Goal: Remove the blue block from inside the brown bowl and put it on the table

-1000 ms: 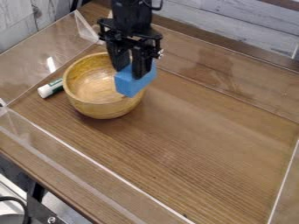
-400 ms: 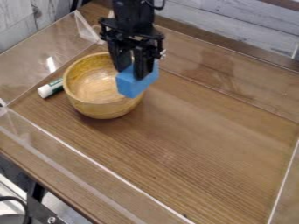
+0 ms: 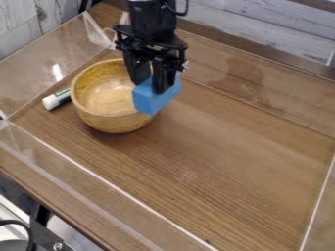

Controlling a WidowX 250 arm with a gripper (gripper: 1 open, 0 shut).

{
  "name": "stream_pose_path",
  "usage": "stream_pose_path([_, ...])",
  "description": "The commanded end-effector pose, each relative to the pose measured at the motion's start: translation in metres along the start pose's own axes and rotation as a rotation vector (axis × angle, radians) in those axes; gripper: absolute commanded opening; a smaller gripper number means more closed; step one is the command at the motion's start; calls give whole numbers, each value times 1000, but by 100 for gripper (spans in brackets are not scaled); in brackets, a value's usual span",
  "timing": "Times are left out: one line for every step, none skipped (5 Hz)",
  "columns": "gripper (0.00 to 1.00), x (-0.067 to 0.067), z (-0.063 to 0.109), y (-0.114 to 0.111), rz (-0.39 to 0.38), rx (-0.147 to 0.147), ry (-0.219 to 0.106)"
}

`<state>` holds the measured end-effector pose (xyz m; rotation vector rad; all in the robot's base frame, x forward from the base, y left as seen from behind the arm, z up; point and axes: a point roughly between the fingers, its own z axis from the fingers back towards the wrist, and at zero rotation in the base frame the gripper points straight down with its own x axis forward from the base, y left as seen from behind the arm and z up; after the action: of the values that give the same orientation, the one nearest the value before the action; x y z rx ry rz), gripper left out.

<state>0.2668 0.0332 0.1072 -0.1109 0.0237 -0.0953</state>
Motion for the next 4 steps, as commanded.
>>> stream_pose_path([0,2,17,-6,-27,14,-69])
stream_pose_path([0,1,15,-13,-48,8,-75])
stream_pose_path([0,-1,15,-17,-65,2,-79])
stream_pose_path([0,-3,14,-23,-83,-4,-83])
